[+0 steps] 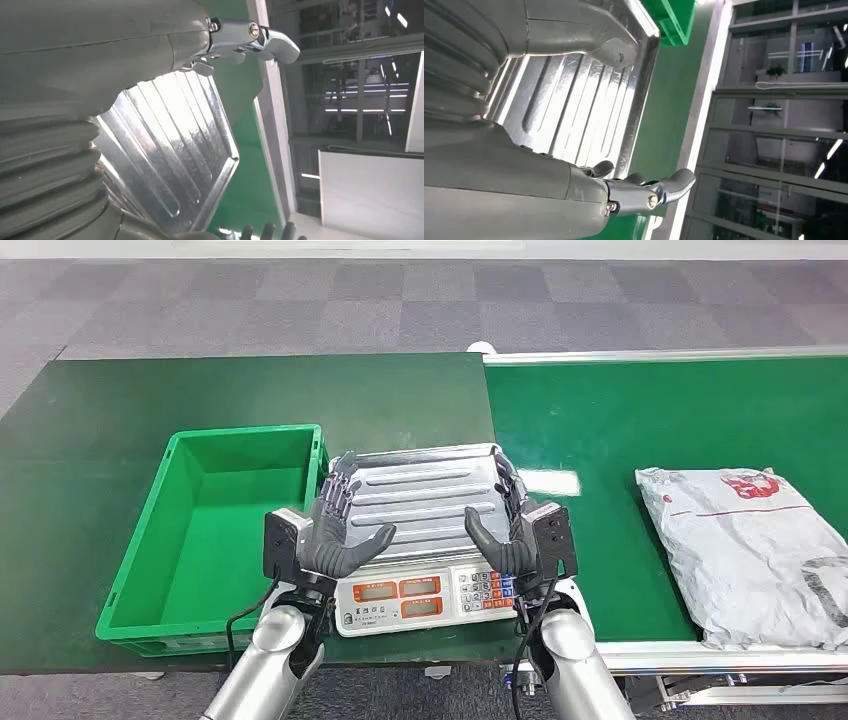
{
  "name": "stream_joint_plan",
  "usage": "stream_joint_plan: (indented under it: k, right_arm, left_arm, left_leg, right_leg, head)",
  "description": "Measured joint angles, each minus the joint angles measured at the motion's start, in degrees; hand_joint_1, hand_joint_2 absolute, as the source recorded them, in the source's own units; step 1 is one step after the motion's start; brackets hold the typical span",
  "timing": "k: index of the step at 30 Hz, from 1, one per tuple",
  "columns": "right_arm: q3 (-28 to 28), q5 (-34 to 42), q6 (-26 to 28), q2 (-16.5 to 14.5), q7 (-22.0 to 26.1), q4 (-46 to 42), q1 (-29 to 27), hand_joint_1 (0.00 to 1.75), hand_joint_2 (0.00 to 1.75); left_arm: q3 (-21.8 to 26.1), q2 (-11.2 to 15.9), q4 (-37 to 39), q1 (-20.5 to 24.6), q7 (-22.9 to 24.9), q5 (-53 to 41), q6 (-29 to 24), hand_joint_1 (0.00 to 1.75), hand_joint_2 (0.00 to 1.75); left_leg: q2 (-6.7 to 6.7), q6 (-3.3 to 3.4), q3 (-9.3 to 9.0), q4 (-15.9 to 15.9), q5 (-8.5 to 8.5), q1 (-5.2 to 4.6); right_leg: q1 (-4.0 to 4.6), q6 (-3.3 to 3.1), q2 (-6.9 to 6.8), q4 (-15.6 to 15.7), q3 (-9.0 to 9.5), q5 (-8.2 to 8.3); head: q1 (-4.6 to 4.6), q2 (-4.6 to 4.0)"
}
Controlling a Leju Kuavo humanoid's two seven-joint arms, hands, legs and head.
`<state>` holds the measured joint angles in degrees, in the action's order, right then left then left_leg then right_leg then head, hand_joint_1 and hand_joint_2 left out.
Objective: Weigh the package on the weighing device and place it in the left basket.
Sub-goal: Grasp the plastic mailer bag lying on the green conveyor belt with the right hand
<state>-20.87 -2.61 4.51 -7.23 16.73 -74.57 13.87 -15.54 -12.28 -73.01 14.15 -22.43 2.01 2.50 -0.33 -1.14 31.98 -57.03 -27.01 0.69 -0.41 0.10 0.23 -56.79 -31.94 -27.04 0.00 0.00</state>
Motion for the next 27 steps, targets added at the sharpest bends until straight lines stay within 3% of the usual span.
stream_joint_plan:
  k: [15, 27]
  right_arm:
    - [4.84, -7.06, 3.82, 0.81, -1.64, -0.25, -0.96, 0.0, 1.75]
    - [12.39, -11.5, 7.93, 5.15, -0.37, -0.01, -2.55, 0.0, 1.75]
  left_arm:
    - [0.21, 0.71, -0.91, -1.56, -0.33, -1.61, -1.62, 0.0, 1.75]
    - [1.98, 1.77, -1.31, -3.3, -1.67, -1.34, -1.91, 0.0, 1.75]
  left_leg:
    - [0.0, 0.0, 0.01, 0.0, 0.0, -0.01]
    - [-0.04, 0.01, 0.02, 0.0, -0.01, -0.06]
  right_leg:
    - [-0.01, 0.0, -0.01, 0.0, 0.0, 0.0]
    - [-0.04, 0.01, -0.03, 0.01, -0.01, 0.0]
  head:
    - [0.0, 0.0]
    - [0.0, 0.0]
